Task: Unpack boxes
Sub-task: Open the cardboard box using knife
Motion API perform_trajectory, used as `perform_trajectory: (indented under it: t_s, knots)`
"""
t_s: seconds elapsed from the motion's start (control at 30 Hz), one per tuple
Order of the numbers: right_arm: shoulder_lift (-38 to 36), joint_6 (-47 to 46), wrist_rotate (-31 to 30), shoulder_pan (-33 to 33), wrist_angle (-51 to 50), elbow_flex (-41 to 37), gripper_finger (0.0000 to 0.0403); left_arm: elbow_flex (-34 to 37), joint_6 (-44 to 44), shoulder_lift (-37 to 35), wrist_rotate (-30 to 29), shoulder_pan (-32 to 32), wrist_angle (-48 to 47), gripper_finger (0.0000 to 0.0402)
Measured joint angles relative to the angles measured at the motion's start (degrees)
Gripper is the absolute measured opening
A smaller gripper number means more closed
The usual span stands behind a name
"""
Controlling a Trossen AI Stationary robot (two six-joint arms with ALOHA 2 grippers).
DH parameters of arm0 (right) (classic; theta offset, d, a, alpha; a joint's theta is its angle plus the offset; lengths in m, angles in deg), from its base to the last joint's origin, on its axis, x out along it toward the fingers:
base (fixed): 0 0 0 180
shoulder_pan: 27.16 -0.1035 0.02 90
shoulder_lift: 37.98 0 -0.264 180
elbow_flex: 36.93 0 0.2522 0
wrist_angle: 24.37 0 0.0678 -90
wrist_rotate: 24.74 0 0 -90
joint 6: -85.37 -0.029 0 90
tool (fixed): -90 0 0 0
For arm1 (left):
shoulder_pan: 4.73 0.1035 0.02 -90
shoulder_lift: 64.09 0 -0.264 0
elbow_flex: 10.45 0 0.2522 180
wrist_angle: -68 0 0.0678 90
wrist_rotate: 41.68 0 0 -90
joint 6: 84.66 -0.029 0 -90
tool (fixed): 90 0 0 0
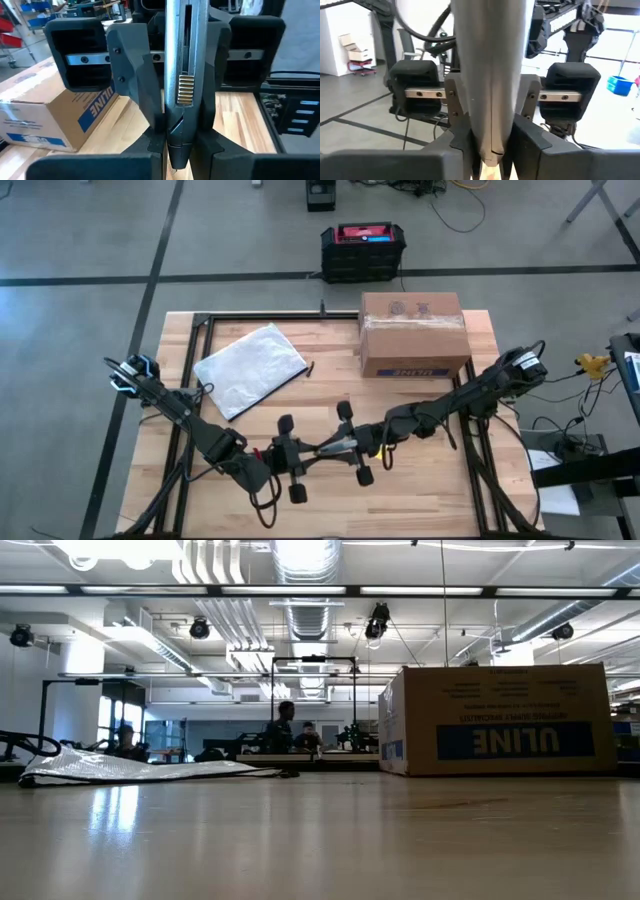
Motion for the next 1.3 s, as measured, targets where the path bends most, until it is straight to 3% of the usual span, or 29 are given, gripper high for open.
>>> perform_trajectory:
  t_s: [0.23,0.5,0.67,1.03,1.17,1.3]
  knots:
    - [0.0,-0.59,-0.28,-0.26,-1.44,0.0,0.0054,0.39,2.17,-0.07,0.01,0.13,-1.18,0.0035]
    - [-0.29,-0.92,-0.64,-1.63,-5.72,0.0,0.0054,0.42,3.22,-0.22,1.0,-0.59,-6.08,0.0126]
    - [-3.71,1.45,-5.76,-3.6,-13.93,0.0,0.0054,-0.35,3.61,-1.51,0.11,-2.48,-7.16,0.0153]
    - [-9.21,-4.58,-7.44,-4.1,-35.16,0.0,0.0053,0.39,3.81,1.62,-2.06,0.03,-2.91,0.0139]
    - [-11.71,-7.46,-8.42,-3.98,-42.23,0.15,0.0053,0.37,-0.04,3.45,2.83,2.83,1.53,0.0124]
    - [-15.69,-8.71,-13.64,-3.98,-51.41,0.15,0.0053,0.37,-4.23,3.56,7.46,6.22,2.64,0.0111]
